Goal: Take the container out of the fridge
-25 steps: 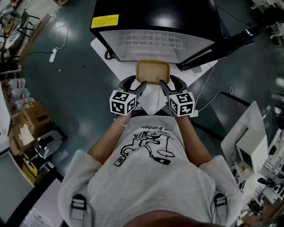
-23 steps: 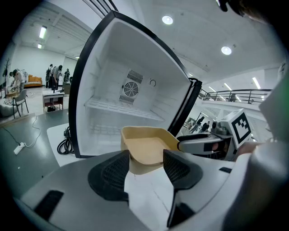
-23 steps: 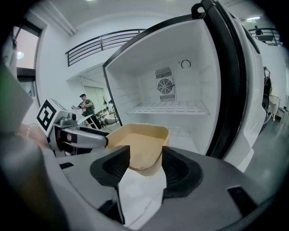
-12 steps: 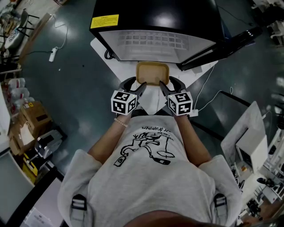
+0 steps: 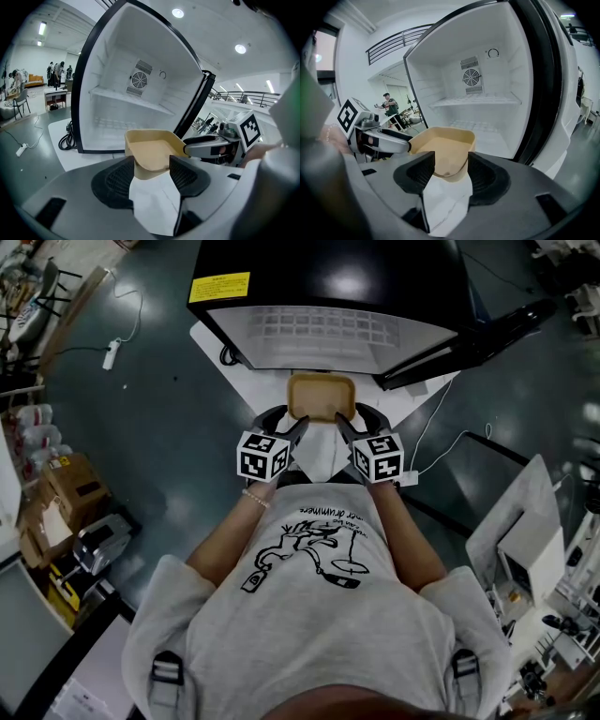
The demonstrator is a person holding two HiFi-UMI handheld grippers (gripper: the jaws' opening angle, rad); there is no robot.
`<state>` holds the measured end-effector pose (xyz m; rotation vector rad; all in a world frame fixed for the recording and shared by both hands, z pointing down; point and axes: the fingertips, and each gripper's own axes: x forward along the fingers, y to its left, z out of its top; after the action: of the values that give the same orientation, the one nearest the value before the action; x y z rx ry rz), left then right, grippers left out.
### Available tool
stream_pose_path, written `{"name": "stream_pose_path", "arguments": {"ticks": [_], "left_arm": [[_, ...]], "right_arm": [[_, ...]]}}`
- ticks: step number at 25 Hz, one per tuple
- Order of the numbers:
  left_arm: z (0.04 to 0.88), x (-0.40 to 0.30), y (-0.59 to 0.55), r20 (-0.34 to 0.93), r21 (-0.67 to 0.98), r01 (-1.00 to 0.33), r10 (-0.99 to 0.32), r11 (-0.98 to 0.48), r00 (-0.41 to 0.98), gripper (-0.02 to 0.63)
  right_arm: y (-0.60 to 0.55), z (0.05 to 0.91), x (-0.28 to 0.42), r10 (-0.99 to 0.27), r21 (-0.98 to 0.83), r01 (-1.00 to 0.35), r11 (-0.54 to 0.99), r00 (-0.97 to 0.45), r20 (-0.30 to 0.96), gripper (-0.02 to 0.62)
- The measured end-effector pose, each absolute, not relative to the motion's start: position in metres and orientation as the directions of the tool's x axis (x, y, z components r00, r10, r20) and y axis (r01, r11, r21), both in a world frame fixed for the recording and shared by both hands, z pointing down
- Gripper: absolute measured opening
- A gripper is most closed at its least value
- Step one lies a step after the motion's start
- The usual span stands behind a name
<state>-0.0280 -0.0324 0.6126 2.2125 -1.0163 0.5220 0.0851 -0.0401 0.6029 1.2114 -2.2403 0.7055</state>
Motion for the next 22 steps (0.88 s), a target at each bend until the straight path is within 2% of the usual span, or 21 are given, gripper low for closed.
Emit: {"name": "stream_pose_path", "arguments": {"ticks": [22], "left_arm": [[0.652,-0.030,-0.029,0.641,0.394,-0.785,-0.469,-0.478,0.608,0.247]], "right_arm": [[-0.037,0.642,0.083,-0.546,-0.226,-0.855,0.467,-0.479,0.687,0.222]]}}
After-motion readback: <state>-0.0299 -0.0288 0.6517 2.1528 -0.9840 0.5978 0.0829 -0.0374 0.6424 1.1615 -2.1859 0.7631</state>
